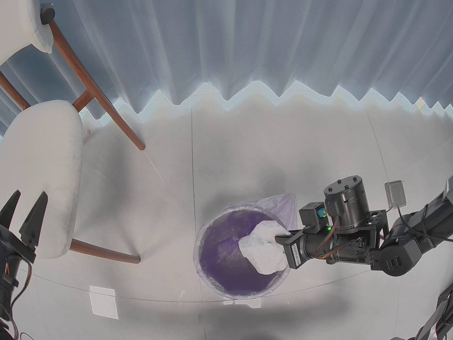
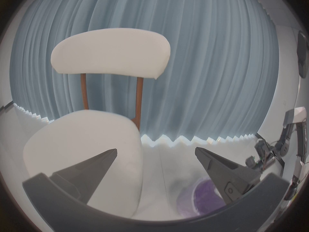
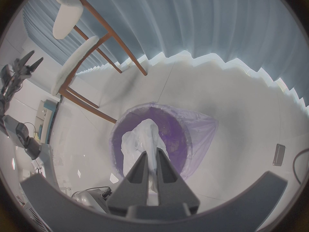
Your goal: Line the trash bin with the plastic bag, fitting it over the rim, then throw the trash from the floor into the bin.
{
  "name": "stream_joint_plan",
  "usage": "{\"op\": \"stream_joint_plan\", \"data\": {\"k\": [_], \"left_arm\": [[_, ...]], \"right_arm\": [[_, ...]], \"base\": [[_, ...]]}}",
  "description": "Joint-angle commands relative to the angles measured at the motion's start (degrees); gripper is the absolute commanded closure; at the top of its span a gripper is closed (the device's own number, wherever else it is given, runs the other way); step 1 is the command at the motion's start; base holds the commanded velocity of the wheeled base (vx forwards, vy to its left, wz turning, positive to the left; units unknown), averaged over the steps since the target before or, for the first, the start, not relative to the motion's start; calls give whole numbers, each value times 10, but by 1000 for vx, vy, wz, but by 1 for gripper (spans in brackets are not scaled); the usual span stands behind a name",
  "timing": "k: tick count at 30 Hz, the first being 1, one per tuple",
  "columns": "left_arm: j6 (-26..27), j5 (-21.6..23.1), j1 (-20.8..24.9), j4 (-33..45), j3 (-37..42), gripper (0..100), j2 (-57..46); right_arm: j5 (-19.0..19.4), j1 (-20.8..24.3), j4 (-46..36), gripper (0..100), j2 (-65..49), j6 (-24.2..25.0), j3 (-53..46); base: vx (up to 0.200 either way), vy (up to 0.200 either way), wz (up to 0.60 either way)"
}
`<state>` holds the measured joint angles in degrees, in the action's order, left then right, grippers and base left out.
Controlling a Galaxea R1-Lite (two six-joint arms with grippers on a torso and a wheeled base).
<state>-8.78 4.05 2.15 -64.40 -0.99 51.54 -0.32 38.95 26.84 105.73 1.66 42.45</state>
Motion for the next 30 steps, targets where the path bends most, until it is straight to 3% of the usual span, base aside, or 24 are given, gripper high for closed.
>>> {"op": "stream_joint_plan", "data": {"k": [1,4,5,6,10,15,19,23,24,30], "left_arm": [[46,7,-12,386,10,0,-376],[76,9,-14,541,10,0,-503],[77,8,-14,548,10,0,-510],[106,-18,-21,622,10,0,-515],[86,-81,-20,617,10,0,-512],[67,-72,-20,630,9,0,-511],[89,-39,-19,643,8,0,-510],[89,-40,-18,646,8,0,-510],[89,-40,-18,645,8,0,-510],[88,-41,-19,644,9,0,-510]], "right_arm": [[-23,-1,4,100,103,-16,62],[-23,-5,5,100,126,-27,63],[-23,-5,5,100,127,-27,64],[-23,-6,11,100,147,-26,78],[-25,-6,15,100,178,-26,107],[-25,-7,15,100,211,-28,137],[-25,-7,16,100,235,-27,157],[-25,-7,16,100,241,-27,170],[-25,-7,16,0,242,-27,173],[-26,-7,17,0,237,-23,175]], "base": [[0,0,0],[0,0,0],[0,0,0],[0,0,0],[0,0,0],[0,0,0],[0,0,0],[0,0,0],[0,0,0],[0,0,0]]}}
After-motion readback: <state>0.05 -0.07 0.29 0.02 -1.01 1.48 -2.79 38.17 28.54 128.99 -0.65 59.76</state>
